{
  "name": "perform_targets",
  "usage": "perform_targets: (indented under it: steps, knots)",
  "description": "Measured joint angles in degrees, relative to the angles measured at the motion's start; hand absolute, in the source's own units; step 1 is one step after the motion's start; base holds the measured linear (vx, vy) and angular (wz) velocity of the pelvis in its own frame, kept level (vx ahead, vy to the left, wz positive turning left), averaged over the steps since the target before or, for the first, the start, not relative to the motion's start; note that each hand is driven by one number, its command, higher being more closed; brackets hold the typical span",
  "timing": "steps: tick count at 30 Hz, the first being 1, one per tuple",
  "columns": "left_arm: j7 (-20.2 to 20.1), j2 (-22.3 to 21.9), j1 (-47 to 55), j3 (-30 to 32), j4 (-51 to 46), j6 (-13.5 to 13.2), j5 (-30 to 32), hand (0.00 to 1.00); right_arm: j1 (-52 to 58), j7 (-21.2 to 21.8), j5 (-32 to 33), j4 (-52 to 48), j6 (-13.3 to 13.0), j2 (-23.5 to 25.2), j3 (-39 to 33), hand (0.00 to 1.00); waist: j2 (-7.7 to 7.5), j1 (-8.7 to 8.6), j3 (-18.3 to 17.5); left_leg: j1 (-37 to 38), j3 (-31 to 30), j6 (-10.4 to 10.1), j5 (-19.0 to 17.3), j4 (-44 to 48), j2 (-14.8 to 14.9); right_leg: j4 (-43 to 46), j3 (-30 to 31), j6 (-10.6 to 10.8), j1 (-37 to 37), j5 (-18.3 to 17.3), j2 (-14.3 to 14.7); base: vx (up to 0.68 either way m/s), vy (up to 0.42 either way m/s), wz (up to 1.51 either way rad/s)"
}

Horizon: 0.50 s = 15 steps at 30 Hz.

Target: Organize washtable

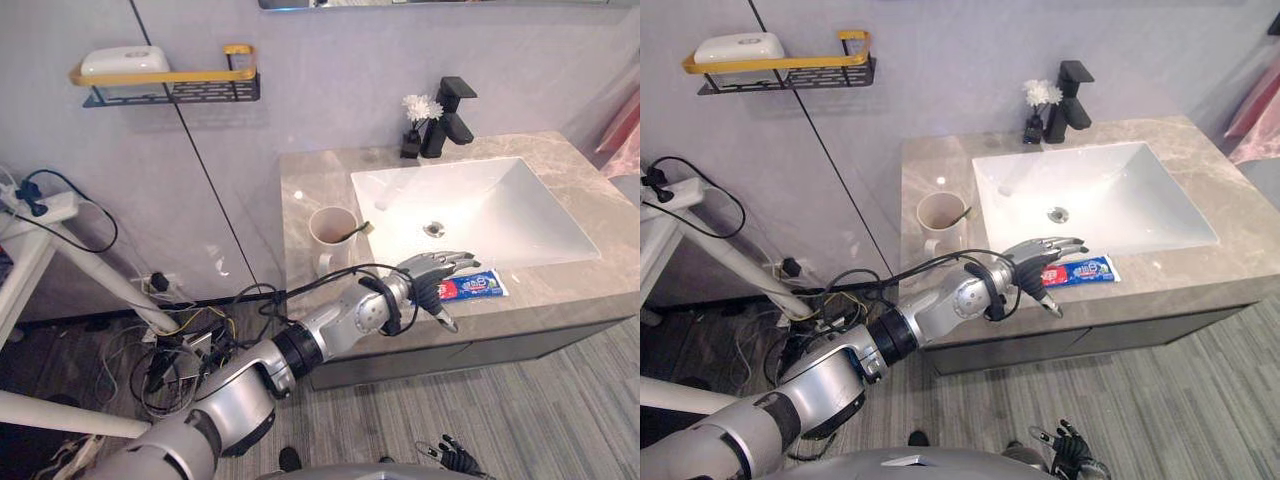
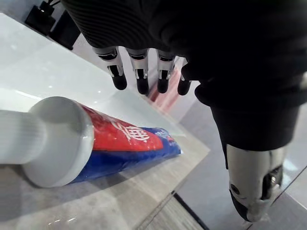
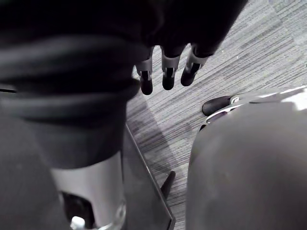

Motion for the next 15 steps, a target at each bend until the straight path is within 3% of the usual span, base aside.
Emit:
perform_targets:
  steps: [8,9,15]
  knots:
    - [0.1,0.1,0.2,0.0,2.6,0.5,0.0,0.00,-1.1,0.0,0.0,-0.1,0.0,0.0,0.1,0.00,0.22,-0.53,1.0,0.1,0.4,0.0,0.0,0.1,0.0,-0.3,0.1,0.0,0.5,0.0,0.0,0.00,0.000,0.00]
    - [0.1,0.1,0.4,0.0,2.6,0.5,0.0,1.00,-1.1,0.0,0.0,-0.1,0.0,0.0,0.1,0.00,0.22,-0.66,1.0,0.1,0.4,-0.1,-0.1,0.1,0.0,-0.3,0.1,0.0,0.5,0.0,0.0,0.00,0.000,0.00]
    - [0.9,-0.4,1.8,0.9,2.9,0.5,-0.3,1.00,-1.2,0.0,0.0,-0.1,0.0,0.0,0.2,0.00,0.28,-1.19,1.1,0.1,0.6,-0.2,-0.2,0.0,0.0,-0.3,0.2,0.0,0.4,0.0,0.0,0.00,0.000,0.00]
